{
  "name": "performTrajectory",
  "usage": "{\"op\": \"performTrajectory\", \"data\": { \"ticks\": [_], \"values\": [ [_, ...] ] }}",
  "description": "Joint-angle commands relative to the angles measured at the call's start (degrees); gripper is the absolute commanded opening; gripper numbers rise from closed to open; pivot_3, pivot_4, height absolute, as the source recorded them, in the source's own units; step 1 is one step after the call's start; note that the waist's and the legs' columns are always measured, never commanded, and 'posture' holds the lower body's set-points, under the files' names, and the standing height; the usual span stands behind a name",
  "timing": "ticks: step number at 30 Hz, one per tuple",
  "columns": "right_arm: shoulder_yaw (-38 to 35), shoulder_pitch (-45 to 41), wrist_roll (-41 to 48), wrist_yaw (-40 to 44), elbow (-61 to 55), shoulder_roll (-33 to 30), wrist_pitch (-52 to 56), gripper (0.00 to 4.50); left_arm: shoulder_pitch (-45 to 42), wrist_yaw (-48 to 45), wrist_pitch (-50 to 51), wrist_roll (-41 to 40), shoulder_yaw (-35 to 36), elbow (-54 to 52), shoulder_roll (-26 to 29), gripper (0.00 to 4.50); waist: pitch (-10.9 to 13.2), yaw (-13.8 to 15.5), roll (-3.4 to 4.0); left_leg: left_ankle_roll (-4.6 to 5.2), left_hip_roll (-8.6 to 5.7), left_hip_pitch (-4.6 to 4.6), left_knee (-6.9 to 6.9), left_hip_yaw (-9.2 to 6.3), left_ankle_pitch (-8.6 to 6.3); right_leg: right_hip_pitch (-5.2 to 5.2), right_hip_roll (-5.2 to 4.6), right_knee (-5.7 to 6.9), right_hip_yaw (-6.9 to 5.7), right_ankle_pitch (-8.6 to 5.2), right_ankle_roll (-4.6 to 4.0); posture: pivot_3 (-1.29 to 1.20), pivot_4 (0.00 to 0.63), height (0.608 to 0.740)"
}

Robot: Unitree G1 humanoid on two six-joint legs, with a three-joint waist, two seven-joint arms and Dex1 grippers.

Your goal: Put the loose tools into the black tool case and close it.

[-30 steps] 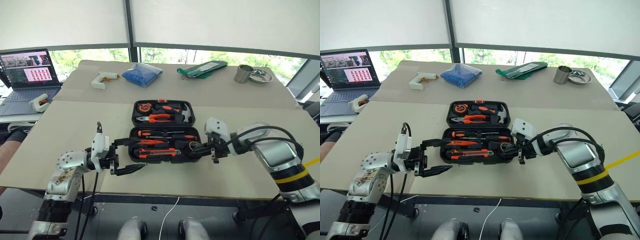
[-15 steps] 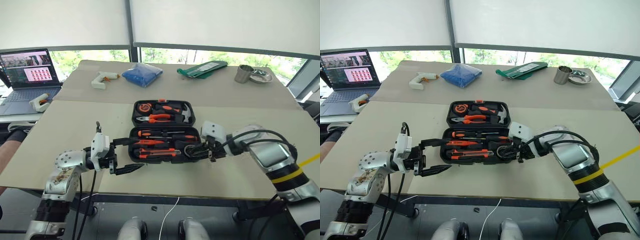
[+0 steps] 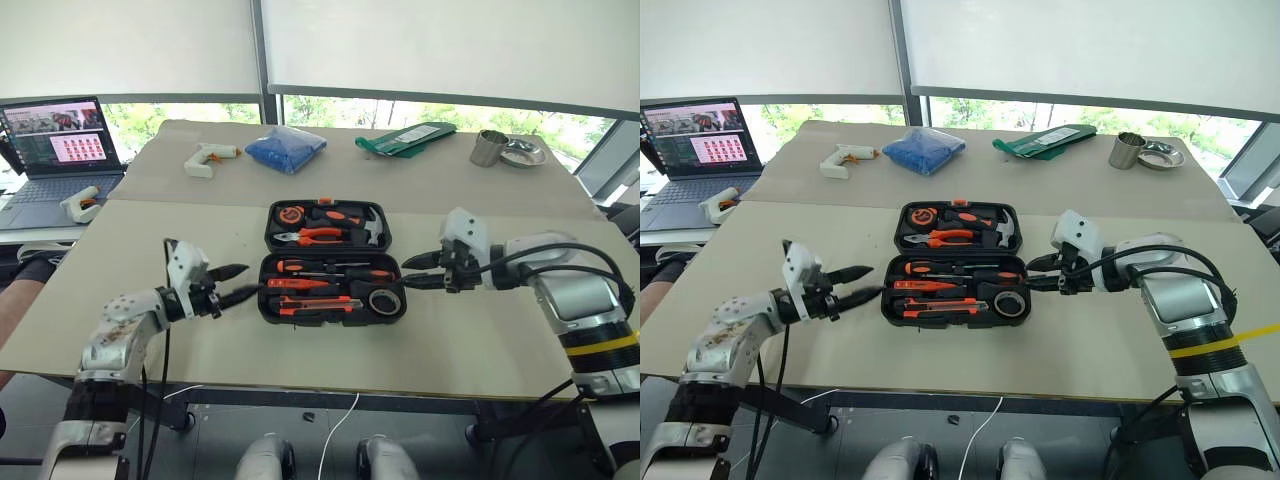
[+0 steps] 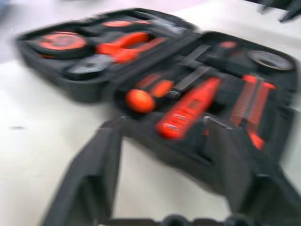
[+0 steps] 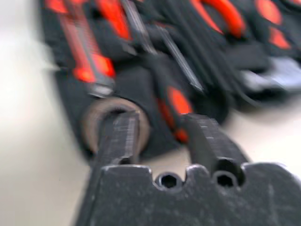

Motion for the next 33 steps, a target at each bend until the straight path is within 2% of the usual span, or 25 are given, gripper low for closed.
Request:
{"op": "performTrajectory", "data": {
  "ticks": [1,2,4,5,11,16,19,24,32,33],
  "values": [
    [2.43,-3.28,-7.48,-6.95,4.60,1.55,-4.34,0.17,-5.48,3.83,1.34,5.55,-3.04,6.76,-0.47,1.20,0.00,-0.10,0.00,-0.02,-0.04,0.00,0.00,0.00,0.01,0.01,0.00,0.04,0.00,-0.01,-0.01,0.00,0.150,0.739],
    [3.00,-4.03,-8.50,-7.93,6.15,2.46,-4.49,0.00,-6.76,4.33,1.58,6.66,-3.85,8.50,-0.84,0.88,0.00,-0.24,0.00,-0.02,-0.07,-0.01,0.00,0.03,0.02,-0.02,0.03,0.03,0.00,-0.01,-0.01,0.00,0.150,0.739],
    [4.32,-6.25,-10.95,-10.62,11.55,4.86,-7.13,0.00,-9.43,5.33,0.89,8.67,-5.32,12.30,-2.30,0.23,0.00,-0.52,-0.01,-0.07,-0.09,-0.02,-0.01,0.08,0.05,-0.02,0.04,0.04,0.01,-0.01,-0.01,0.00,0.150,0.739],
    [4.84,-7.39,-12.06,-11.80,14.36,6.02,-8.76,0.00,-10.67,5.99,0.36,9.47,-5.76,14.18,-3.14,0.04,0.01,-0.65,-0.01,-0.21,-0.08,-0.05,-0.01,0.13,0.13,-0.03,0.07,0.03,0.01,-0.01,-0.01,0.00,0.150,0.739],
    [4.94,-12.88,-13.90,-15.49,27.88,12.59,-17.50,0.00,-15.78,6.10,-4.49,10.87,-6.14,21.74,-7.71,0.04,0.02,-0.76,-0.03,-0.52,-0.04,-0.13,-0.05,0.26,0.32,-0.05,0.19,0.01,0.00,-0.01,-0.01,0.00,0.150,0.739],
    [4.13,-13.22,-12.73,-13.02,30.62,14.50,-19.06,0.00,-18.25,4.63,-8.65,12.33,-6.55,25.73,-9.42,0.04,0.02,-0.56,-0.03,-0.53,-0.06,-0.14,-0.03,0.30,0.33,0.00,0.18,0.00,-0.03,-0.01,0.00,0.00,0.150,0.739],
    [3.51,-10.51,-10.48,-8.63,25.26,13.86,-16.33,0.00,-17.64,0.37,-9.93,12.11,-7.22,24.45,-9.18,0.04,0.02,-0.55,-0.03,-0.52,-0.05,-0.14,-0.04,0.27,0.32,-0.01,0.18,0.00,-0.03,-0.01,0.00,0.00,0.150,0.739],
    [2.35,-1.36,-6.61,-2.19,7.66,9.84,-6.16,0.00,-11.69,-10.72,-10.56,10.08,-8.52,14.54,-5.48,0.04,0.02,-0.66,-0.02,-0.52,0.00,-0.23,-0.09,0.17,0.29,-0.05,0.18,0.03,-0.07,-0.03,0.02,0.00,0.150,0.739],
    [-0.73,10.29,-2.42,-3.74,-12.87,7.55,9.02,0.00,-5.28,-15.22,-9.25,10.11,-8.51,6.28,-1.47,0.04,0.02,-0.56,-0.02,-0.40,0.00,-0.30,-0.03,0.01,0.10,-0.08,0.17,-0.18,-0.05,-0.09,0.10,0.00,0.150,0.739],
    [-1.10,11.86,-1.60,-4.01,-15.15,7.72,10.75,0.00,-4.94,-14.74,-9.09,10.32,-8.43,5.85,-1.45,0.04,0.02,-0.55,-0.02,-0.09,0.03,-0.30,-0.03,-0.04,-0.08,-0.08,0.17,-0.17,-0.05,-0.09,0.10,0.00,0.150,0.739]
  ]
}}
